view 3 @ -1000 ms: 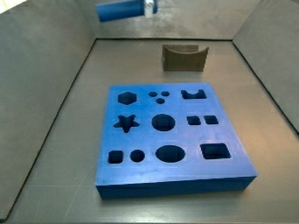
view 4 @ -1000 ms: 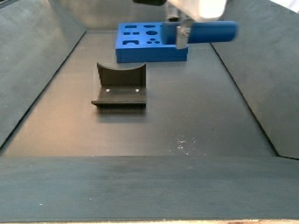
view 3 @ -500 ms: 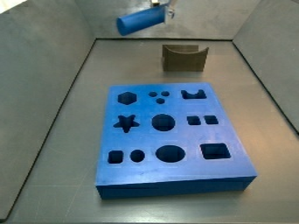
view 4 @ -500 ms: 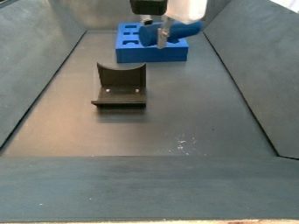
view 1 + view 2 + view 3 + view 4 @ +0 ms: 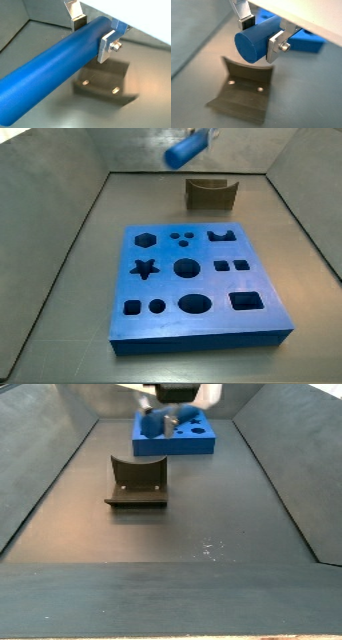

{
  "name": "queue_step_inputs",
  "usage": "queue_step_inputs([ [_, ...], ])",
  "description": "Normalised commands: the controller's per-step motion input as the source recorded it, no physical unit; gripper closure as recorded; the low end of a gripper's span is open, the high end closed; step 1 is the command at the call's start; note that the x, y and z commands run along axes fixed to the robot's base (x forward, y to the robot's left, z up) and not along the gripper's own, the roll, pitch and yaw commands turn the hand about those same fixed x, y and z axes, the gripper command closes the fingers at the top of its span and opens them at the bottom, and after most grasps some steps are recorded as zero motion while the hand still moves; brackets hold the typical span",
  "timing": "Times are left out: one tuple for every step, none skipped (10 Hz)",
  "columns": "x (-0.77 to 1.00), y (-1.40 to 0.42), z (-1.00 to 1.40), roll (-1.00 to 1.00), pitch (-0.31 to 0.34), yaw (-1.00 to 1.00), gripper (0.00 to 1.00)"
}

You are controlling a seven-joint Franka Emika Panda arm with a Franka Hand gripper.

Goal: Pick up the round object. Move up. Place the round object on the fixture. Regrasp the round object. Move to above the board. Insert the round object.
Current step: Place the round object on the fixture.

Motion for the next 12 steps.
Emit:
queue_step_inputs([
  [0.45, 0.48, 0.37, -0.79, 0.154, 1.0, 1.0],
  [0.32, 0.3, 0.16, -0.83, 0.199, 1.0, 1.0],
  [0.26, 0.18, 0.08, -0.86, 0.237, 1.0, 1.0],
  [0.12, 0.08, 0.05, -0.92, 0.41, 1.0, 1.0],
  [0.07, 0.05, 0.04, -0.95, 0.51, 0.98, 1.0],
  [0.06, 0.03, 0.01, -0.7, 0.532, 0.61, 1.0],
  [0.08, 0.04, 0.0, -0.52, 0.549, 0.36, 1.0],
  [0.1, 0.04, 0.0, -0.35, 0.538, 0.1, 1.0],
  [0.1, 0.04, 0.0, -0.27, 0.48, -0.02, 1.0],
  [0.09, 0.04, 0.0, -0.19, 0.378, -0.12, 1.0],
  [0.08, 0.03, 0.01, -0.13, 0.308, -0.15, 1.0],
  [0.08, 0.03, 0.01, -0.08, 0.238, -0.16, 1.0],
])
